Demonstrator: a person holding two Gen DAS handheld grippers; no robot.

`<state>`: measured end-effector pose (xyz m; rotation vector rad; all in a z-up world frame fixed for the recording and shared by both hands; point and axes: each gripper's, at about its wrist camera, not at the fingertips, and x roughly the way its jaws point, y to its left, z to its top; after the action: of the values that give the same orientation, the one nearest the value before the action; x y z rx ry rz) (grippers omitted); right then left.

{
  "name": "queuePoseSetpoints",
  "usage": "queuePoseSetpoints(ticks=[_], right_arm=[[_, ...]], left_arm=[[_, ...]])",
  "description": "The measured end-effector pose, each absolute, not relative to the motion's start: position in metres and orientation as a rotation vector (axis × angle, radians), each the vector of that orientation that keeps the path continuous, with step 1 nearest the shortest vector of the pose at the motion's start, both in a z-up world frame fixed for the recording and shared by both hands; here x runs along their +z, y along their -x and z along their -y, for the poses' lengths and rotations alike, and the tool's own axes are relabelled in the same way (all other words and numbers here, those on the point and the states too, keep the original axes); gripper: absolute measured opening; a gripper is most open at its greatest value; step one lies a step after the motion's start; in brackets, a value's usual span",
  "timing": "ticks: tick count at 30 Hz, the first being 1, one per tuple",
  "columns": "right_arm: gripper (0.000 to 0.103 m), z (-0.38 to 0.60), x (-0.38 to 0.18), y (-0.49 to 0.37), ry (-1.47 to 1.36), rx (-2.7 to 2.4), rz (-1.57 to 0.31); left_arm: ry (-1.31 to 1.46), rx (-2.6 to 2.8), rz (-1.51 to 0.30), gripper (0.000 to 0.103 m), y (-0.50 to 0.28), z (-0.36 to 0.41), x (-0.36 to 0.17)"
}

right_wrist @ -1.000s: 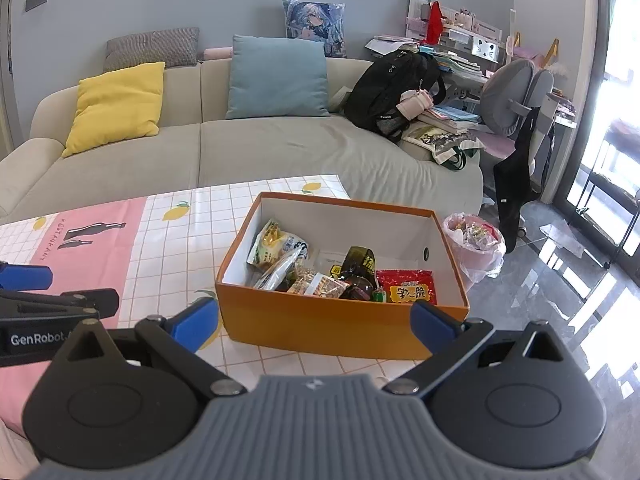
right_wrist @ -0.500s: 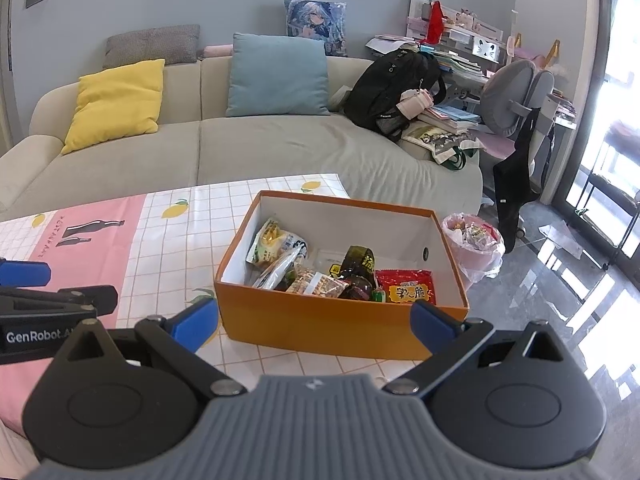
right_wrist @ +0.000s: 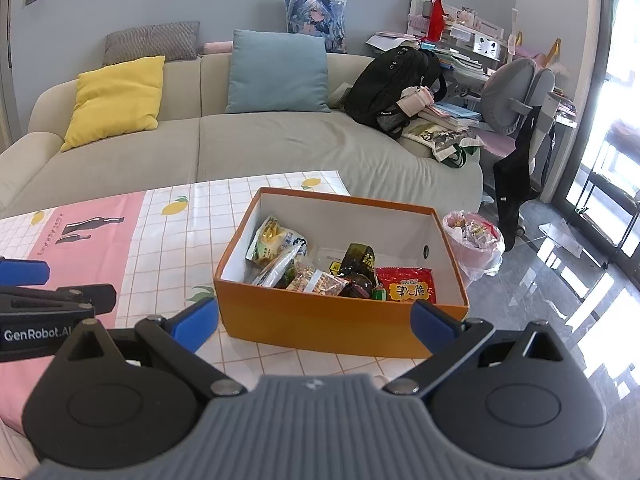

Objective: Organize snacks

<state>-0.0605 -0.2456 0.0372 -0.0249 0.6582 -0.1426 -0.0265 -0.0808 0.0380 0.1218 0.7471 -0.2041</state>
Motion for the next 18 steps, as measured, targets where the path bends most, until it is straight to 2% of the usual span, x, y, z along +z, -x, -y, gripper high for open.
queuePoseSetpoints(ticks=[18], right_arm=[[0.1, 0.2476, 0.035, 0.058, 0.004, -0.136, -0.683]], left_arm=[[-0.124, -0.202, -0.743, 0.087, 0.0271, 0.0832, 0.0402]])
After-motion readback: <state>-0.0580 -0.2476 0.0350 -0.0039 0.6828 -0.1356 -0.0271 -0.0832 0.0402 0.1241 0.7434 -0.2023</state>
